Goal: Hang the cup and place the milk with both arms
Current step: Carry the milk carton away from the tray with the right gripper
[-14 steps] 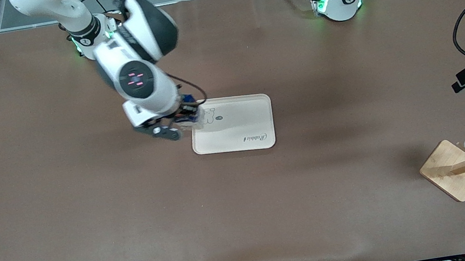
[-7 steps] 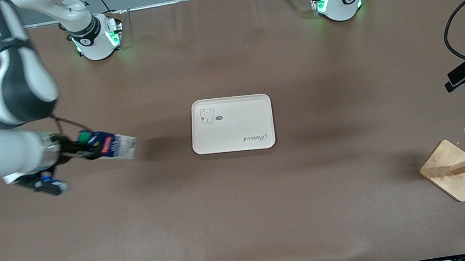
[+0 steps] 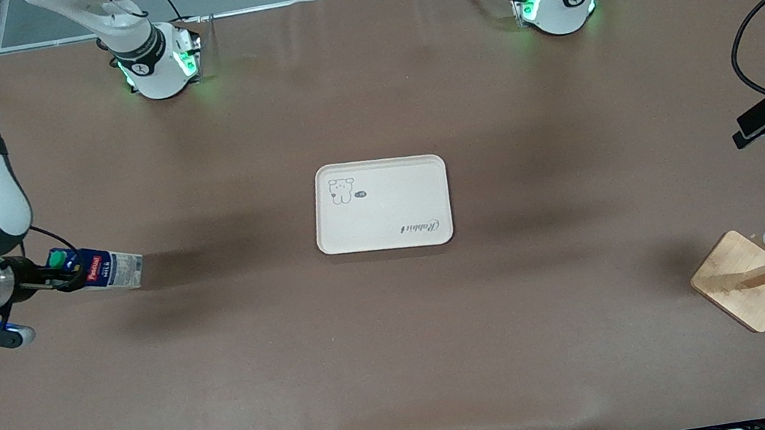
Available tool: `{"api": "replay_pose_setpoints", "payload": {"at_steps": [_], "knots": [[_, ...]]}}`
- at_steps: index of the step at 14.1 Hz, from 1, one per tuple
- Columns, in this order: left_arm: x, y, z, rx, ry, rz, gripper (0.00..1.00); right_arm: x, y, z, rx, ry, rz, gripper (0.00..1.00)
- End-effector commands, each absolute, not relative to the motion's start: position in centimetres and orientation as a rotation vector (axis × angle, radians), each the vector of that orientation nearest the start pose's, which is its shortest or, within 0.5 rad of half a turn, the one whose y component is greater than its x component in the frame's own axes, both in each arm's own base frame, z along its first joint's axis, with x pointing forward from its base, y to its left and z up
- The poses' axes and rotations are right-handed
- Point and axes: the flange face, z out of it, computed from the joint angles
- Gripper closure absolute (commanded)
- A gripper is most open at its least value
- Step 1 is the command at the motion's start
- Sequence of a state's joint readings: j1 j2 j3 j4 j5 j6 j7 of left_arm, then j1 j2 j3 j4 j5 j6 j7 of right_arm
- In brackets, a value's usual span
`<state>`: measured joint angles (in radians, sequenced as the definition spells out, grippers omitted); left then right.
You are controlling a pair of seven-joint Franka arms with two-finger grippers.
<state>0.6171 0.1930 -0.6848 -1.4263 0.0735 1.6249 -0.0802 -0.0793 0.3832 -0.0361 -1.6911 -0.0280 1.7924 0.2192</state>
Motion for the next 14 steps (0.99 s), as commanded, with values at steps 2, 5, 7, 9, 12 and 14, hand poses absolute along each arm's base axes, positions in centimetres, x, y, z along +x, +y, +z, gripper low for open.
{"api": "replay_pose_setpoints", "payload": {"at_steps": [2,5,7,9,12,14], "knots": [[59.2,-1.5,63.4,-3.104,0.019,-0.084,0.0,61.0,-8.6,33.0,-3.132,0.436,0.463,1.0],[57.4,-3.7,63.5,-3.087,0.058,-0.001,0.0,60.9,-9.2,32.5,-3.128,0.439,0.473,1.0],[55.9,-4.5,63.8,-3.071,0.065,0.0,0.0,60.9,-9.2,32.1,-3.126,0.434,0.485,0.68],[54.7,-5.0,64.1,-3.094,0.068,0.004,0.0,61.0,-8.6,31.9,-3.13,0.408,0.49,0.41],[52.8,-5.1,64.1,-3.125,0.059,-0.027,0.0,61.3,-8.3,32.4,-3.13,0.395,0.48,0.0],[52.1,-5.9,64.7,-3.124,0.057,-0.044,0.0,62.0,-8.6,33.9,-3.133,0.312,0.437,0.0]]}}
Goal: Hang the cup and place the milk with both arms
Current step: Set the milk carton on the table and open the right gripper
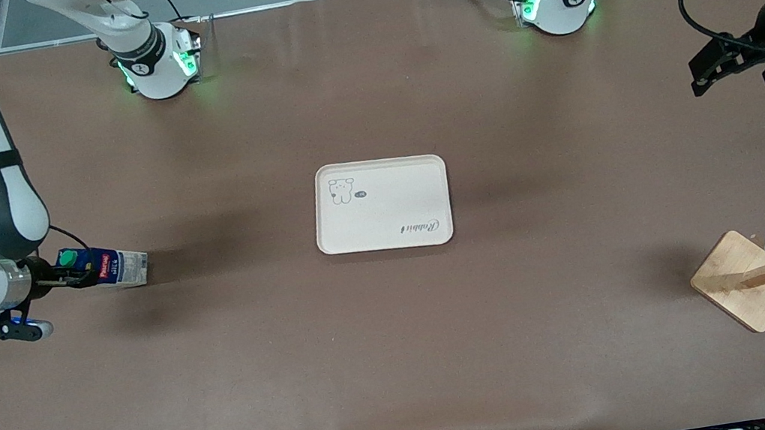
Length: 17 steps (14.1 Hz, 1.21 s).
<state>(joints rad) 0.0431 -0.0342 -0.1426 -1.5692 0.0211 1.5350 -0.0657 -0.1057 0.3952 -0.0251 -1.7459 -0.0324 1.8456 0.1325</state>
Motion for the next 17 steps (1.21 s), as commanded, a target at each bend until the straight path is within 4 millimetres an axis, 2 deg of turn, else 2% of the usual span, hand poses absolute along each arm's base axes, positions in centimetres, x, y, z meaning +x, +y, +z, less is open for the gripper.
{"api": "replay_pose_setpoints", "payload": {"at_steps": [1,4,5,7,9,12,14,15,16,17], "knots": [[51.8,-5.4,64.9,-3.124,0.045,-0.045,0.0,62.3,-8.7,34.5,-3.128,0.29,0.426,0.0],[50.9,-5.3,66.0,-3.124,0.039,-0.071,0.0,63.5,-8.2,37.8,-3.132,0.277,0.37,0.0],[50.8,-5.9,66.1,-3.122,0.053,-0.076,0.0,64.0,-8.0,39.5,-3.132,0.274,0.34,0.0],[51.2,-5.6,65.7,-3.123,0.054,-0.062,0.0,64.4,-7.1,43.7,-3.129,0.257,0.249,0.0],[51.2,-5.8,65.7,-3.123,0.056,-0.062,0.0,64.0,-6.7,46.4,-3.131,0.247,0.201,0.0],[51.3,-5.6,65.8,-3.12,0.073,-0.069,0.0,63.0,-6.6,48.9,-3.134,0.137,0.181,0.0],[51.3,-5.5,65.8,-3.114,0.056,-0.065,0.0,63.0,-6.6,49.5,-3.134,0.12,0.162,0.0],[51.3,-5.3,65.8,-3.114,0.051,-0.065,0.0,63.2,-6.0,50.8,-3.138,0.099,0.131,0.0],[51.3,-5.3,65.8,-3.116,0.053,-0.067,0.0,61.7,-5.4,53.5,-3.139,0.09,0.164,0.0],[51.3,-5.3,65.8,-3.116,0.053,-0.067,0.0,59.5,-5.7,57.6,-3.143,0.101,0.112,0.0]]}}
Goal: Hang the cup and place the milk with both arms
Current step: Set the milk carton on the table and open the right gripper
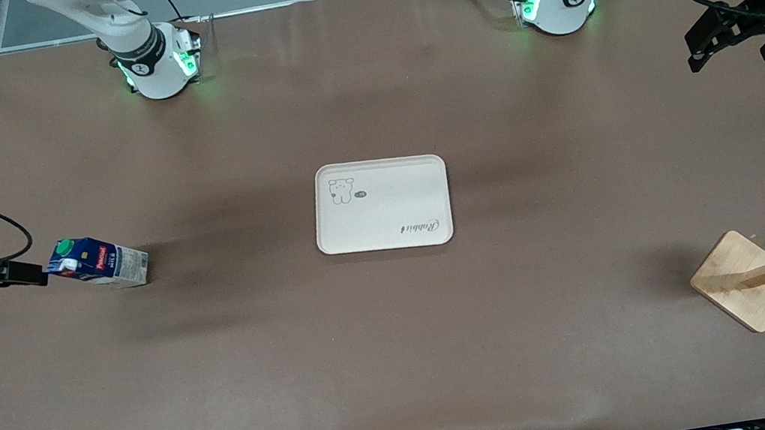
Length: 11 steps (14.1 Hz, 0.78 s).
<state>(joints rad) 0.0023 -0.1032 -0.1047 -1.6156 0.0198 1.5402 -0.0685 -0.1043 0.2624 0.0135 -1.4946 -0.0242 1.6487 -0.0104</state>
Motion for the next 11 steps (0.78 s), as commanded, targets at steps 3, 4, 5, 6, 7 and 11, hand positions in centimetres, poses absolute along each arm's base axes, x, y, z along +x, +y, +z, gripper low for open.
{"api": "replay_pose_setpoints", "payload": {"at_steps": [3,4,5,6,7,11], "knots": [[51.4,-5.3,65.9,-3.116,0.053,-0.072,0.0,56.7,-4.2,61.7,-3.153,0.093,0.068,0.0],[51.4,-5.3,66.0,-3.117,0.049,-0.077,0.0,56.3,-3.9,61.8,-3.155,0.11,0.095,0.0],[51.4,-5.3,66.1,-3.117,0.049,-0.077,0.0,55.6,-4.3,62.2,-3.15,0.148,0.097,0.0],[51.4,-5.3,66.1,-3.115,0.051,-0.077,0.0,54.4,-3.8,63.3,-3.147,0.144,0.102,0.0],[51.4,-5.3,66.2,-3.115,0.065,-0.079,0.0,53.0,-3.2,63.8,-3.148,0.149,0.109,0.0],[51.4,-5.3,66.1,-3.114,0.072,-0.074,0.0,53.3,-2.9,63.6,-3.104,0.206,0.027,0.0]]}}
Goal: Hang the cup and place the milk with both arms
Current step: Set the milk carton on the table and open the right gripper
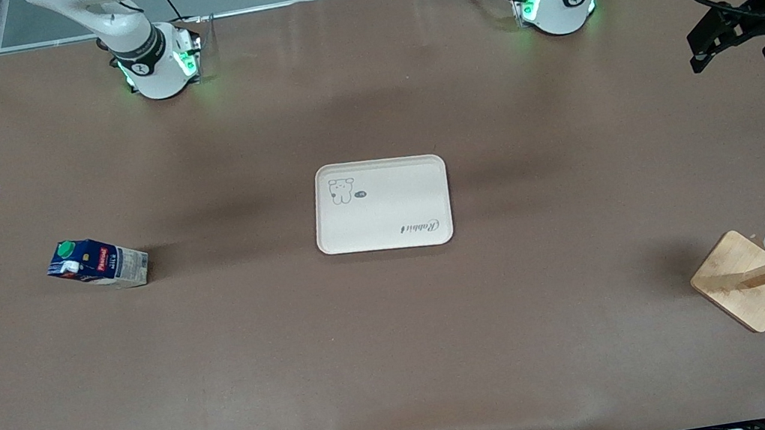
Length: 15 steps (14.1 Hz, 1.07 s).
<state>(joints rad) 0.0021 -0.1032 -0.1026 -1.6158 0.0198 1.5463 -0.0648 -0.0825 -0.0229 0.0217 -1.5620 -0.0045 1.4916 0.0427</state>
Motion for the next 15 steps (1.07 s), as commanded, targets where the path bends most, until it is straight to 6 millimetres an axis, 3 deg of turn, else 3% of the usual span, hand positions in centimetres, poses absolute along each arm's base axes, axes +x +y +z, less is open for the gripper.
{"api": "replay_pose_setpoints", "payload": {"at_steps": [1,3,6,9,15], "knots": [[51.4,-5.3,66.1,-3.114,0.072,-0.072,0.0,53.3,-2.7,63.6,-3.086,0.284,0.028,0.0],[51.2,-5.3,66.1,-3.114,0.067,-0.06,0.0,53.2,-2.4,63.6,-3.08,0.334,0.037,0.0],[51.2,-5.2,66.1,-3.114,0.074,-0.057,0.0,53.8,-3.7,64.0,-3.079,0.368,-0.004,0.0],[51.3,-5.2,66.2,-3.114,0.074,-0.062,0.0,54.7,-3.4,65.7,-3.122,0.351,-0.075,0.0],[51.6,-4.9,66.8,-3.114,0.057,-0.079,0.0,54.7,-2.9,66.1,-3.131,0.341,-0.086,0.0]]}}
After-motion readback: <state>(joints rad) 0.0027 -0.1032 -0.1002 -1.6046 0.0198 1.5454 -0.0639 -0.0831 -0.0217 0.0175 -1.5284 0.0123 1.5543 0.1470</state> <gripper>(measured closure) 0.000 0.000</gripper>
